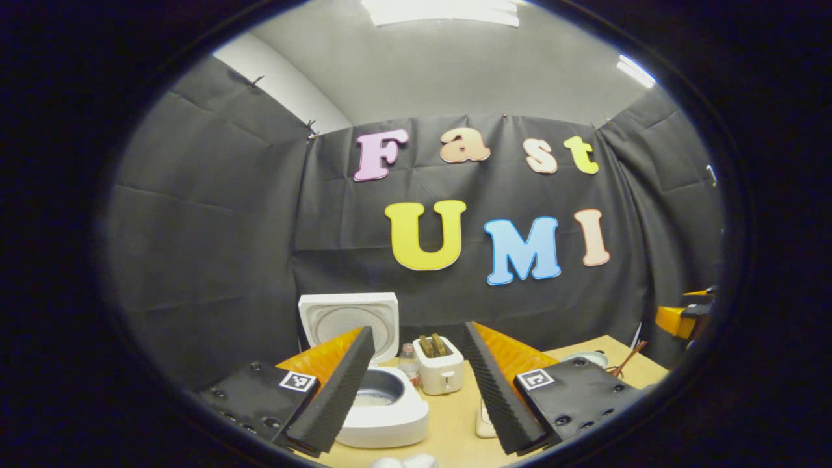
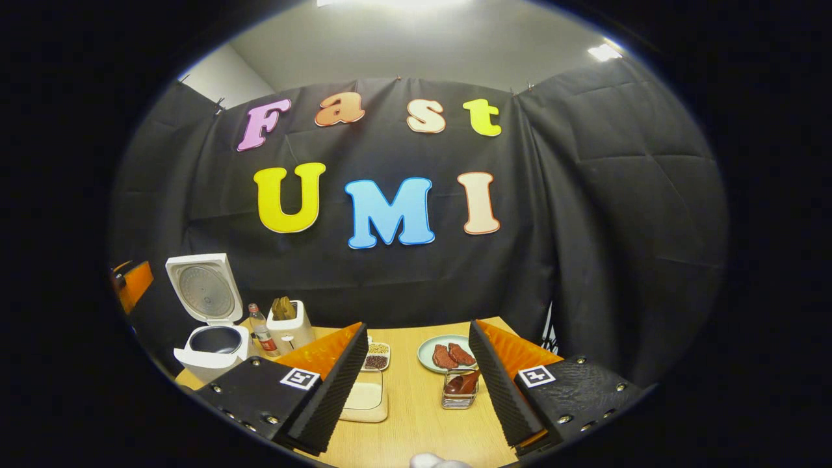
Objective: Close the left gripper, press the button to open the rice cooker; take a wooden spoon from the chopstick holder with the right hand, scoop a spoonful of rice and pour it into the rice cooker, then put the wooden spoon back into the chopstick holder.
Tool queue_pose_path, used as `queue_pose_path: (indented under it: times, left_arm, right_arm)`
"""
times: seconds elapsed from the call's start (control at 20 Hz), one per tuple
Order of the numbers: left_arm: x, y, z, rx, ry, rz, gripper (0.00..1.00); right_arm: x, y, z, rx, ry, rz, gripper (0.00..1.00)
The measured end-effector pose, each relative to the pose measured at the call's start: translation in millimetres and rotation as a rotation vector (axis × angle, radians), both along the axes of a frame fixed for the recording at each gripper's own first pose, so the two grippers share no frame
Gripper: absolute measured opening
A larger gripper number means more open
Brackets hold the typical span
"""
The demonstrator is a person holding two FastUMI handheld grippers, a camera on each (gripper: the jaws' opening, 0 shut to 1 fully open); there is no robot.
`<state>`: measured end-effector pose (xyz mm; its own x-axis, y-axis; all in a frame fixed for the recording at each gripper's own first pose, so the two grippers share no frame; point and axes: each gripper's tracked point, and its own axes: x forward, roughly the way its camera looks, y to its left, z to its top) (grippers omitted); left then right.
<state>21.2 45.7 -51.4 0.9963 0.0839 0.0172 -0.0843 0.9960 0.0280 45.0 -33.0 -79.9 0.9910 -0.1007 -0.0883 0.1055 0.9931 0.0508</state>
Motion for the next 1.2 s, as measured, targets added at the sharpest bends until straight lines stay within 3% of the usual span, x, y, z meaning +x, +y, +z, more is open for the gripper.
queue_pose_path:
  times: [0.4, 0.75, 1.2]
  left_arm:
    - [-3, -14, -8, -0.054, 0.035, -0.012, 0.96]
    - [4, -20, 3, -0.043, 0.049, 0.001, 0.96]
    - [17, -22, -13, -0.019, 0.129, 0.074, 0.96]
  right_arm:
    - [27, -36, -74, -0.021, 0.050, -0.040, 0.95]
    - [97, -89, -169, 0.071, 0.179, -0.125, 0.95]
    - [181, -142, -238, 0.174, 0.276, -0.191, 0.96]
